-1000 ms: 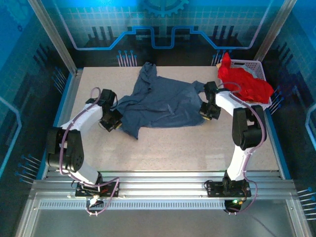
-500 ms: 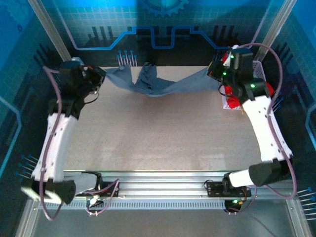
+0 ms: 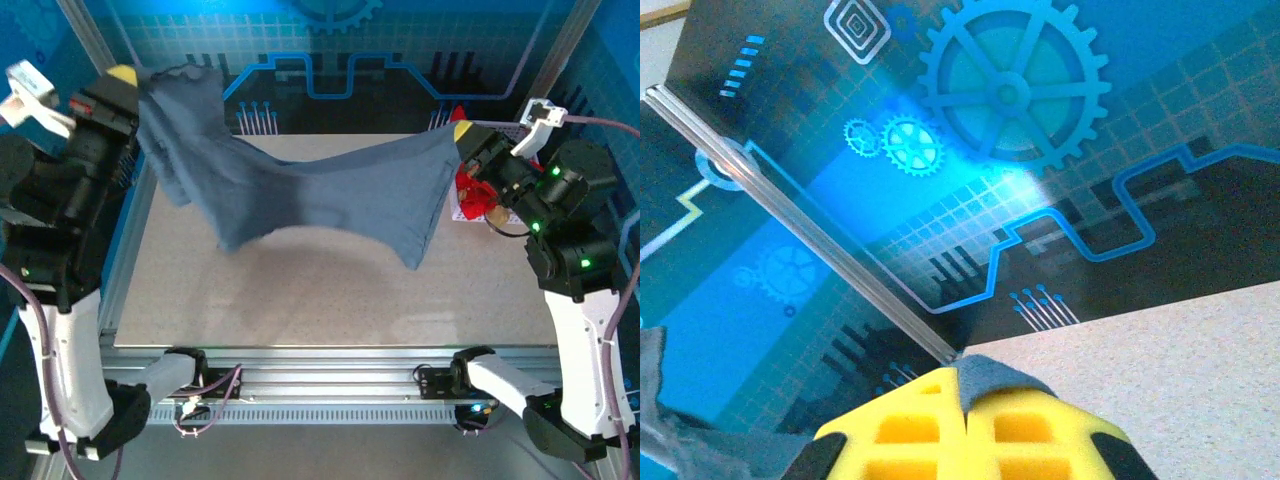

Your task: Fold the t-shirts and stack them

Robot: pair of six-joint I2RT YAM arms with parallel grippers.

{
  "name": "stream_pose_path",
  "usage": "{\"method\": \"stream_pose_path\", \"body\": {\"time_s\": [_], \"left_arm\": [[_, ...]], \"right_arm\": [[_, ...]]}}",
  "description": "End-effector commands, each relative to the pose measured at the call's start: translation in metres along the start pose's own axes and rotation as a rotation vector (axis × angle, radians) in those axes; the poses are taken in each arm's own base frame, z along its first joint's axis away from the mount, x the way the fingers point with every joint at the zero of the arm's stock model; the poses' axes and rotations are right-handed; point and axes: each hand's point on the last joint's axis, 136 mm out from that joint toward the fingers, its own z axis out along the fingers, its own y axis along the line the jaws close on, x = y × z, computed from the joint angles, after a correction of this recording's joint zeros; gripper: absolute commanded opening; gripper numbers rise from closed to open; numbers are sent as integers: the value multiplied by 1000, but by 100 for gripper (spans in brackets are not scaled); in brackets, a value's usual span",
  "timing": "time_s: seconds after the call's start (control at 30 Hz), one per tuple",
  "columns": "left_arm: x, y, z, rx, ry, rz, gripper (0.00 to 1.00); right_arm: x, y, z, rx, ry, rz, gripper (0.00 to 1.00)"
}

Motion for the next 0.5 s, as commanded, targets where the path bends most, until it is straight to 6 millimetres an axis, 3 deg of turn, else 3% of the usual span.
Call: {"method": "stream_pose_path", "body": {"time_s": [0.0,0.17,0.3,0.37,0.47], "left_arm": [[22,55,61,-138,118,-7,0],[35,115,137,-165,211,-67,0],[37,141,176,-144,261,-68,0],[28,141,187,-110,257,-74,0],[9,123,189,-44,219,-58,0]], "right_arm": [[13,-11,42,-11,72,76,0],[17,-33,101,2,112,122,0],[13,-48,141,24,129,128,0],[4,-55,155,35,118,128,0],[-17,-58,164,40,76,125,0]]}}
